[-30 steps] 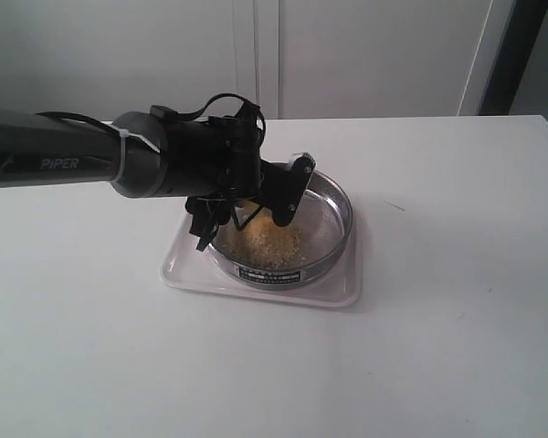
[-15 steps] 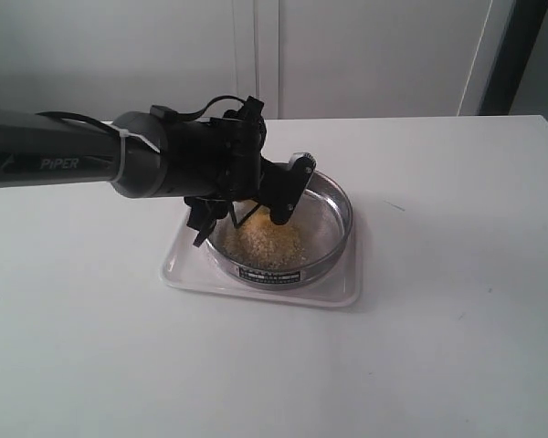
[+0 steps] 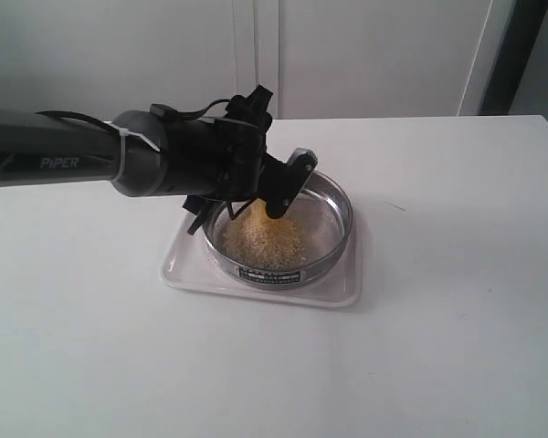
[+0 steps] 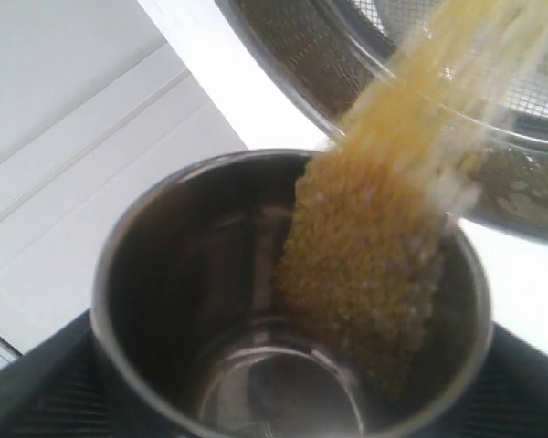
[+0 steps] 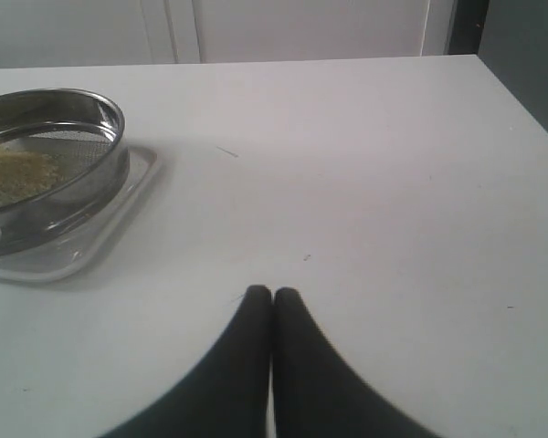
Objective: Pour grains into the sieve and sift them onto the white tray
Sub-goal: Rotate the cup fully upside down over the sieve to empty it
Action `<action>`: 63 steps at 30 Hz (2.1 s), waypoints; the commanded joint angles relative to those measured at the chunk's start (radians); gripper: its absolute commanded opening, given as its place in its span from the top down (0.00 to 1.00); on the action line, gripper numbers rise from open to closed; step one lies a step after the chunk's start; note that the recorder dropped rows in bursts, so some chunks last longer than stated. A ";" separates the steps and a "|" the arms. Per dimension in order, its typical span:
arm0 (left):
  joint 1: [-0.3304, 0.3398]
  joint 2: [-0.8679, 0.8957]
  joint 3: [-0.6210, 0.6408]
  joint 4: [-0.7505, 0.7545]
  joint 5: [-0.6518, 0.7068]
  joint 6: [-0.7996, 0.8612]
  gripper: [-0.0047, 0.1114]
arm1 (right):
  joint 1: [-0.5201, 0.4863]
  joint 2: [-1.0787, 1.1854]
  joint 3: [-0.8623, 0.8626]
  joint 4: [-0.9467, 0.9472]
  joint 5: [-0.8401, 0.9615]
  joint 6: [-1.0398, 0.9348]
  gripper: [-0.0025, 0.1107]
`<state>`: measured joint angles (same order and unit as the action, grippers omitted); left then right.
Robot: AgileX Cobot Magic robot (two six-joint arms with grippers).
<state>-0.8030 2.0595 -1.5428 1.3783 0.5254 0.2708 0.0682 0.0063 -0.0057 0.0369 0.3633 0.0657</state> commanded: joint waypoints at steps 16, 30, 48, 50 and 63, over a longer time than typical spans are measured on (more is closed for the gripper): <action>-0.043 -0.011 -0.005 0.119 0.051 0.079 0.96 | 0.002 -0.006 0.006 -0.007 -0.012 -0.001 0.98; -0.082 -0.010 -0.005 0.294 0.106 0.128 0.96 | 0.002 -0.006 0.006 -0.007 -0.012 -0.001 0.98; -0.088 -0.010 -0.005 0.366 0.173 0.127 0.96 | 0.002 -0.006 0.006 -0.007 -0.012 -0.001 0.98; -0.090 -0.010 -0.005 0.366 0.186 0.113 0.96 | 0.002 -0.006 0.006 -0.007 -0.012 -0.001 0.98; -0.098 -0.060 -0.006 0.366 0.170 0.055 0.96 | 0.002 -0.006 0.006 -0.007 -0.012 -0.001 0.98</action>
<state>-0.8945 2.0420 -1.5442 1.7034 0.7030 0.3722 0.0682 0.0063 -0.0057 0.0369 0.3633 0.0657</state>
